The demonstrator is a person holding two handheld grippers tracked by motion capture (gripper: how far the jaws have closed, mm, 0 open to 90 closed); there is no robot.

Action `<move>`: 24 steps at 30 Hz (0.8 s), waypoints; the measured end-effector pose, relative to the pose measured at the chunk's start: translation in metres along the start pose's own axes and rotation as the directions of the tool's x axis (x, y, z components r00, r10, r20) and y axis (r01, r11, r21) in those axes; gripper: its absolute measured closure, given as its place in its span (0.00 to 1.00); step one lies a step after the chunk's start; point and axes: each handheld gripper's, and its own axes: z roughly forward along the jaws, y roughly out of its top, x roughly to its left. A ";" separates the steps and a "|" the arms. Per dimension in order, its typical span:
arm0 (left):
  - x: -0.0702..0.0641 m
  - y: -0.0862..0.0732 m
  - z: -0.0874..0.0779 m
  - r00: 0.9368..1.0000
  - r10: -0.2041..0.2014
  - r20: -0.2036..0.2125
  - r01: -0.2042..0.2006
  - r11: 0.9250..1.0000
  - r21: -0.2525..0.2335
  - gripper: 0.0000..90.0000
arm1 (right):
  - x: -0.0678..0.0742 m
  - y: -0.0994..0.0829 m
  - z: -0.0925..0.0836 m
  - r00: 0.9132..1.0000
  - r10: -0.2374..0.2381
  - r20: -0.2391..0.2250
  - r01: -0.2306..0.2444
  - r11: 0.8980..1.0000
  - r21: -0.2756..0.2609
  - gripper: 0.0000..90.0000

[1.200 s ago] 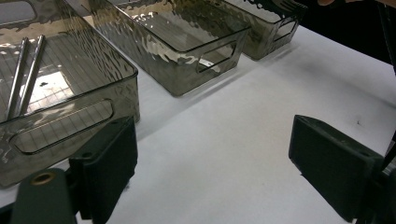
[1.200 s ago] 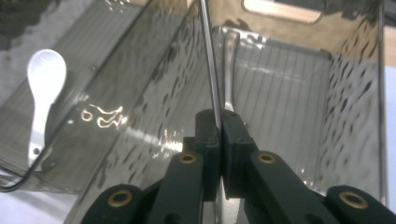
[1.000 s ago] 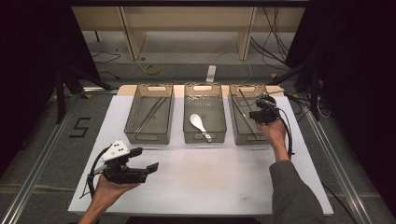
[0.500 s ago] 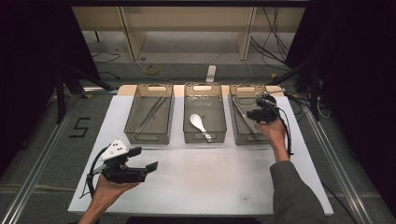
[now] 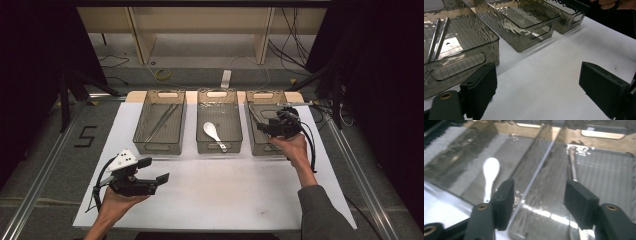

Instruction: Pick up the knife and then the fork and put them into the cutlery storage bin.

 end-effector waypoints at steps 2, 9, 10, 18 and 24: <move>0.001 0.000 0.000 1.000 -0.005 0.002 0.005 1.000 0.000 0.16 | 0.006 -0.003 -0.004 1.000 -0.013 -0.018 0.013 1.000 -0.013 0.42; 0.000 0.000 0.001 1.000 -0.006 0.010 0.006 1.000 0.004 0.16 | 0.030 -0.013 -0.020 0.996 -0.056 -0.076 0.051 0.997 -0.065 0.38; 0.000 0.000 0.001 1.000 -0.005 0.010 0.005 1.000 0.004 0.16 | 0.033 -0.015 -0.021 0.995 -0.065 -0.079 0.060 0.996 -0.067 0.37; -0.001 0.000 0.001 1.000 -0.003 0.018 0.003 1.000 0.001 0.16 | 0.049 -0.031 -0.031 0.988 -0.102 -0.118 0.090 0.991 -0.103 0.33; -0.001 0.000 0.001 1.000 0.000 0.026 0.000 1.000 0.001 0.16 | 0.060 -0.041 -0.040 0.982 -0.124 -0.141 0.105 0.985 -0.135 0.31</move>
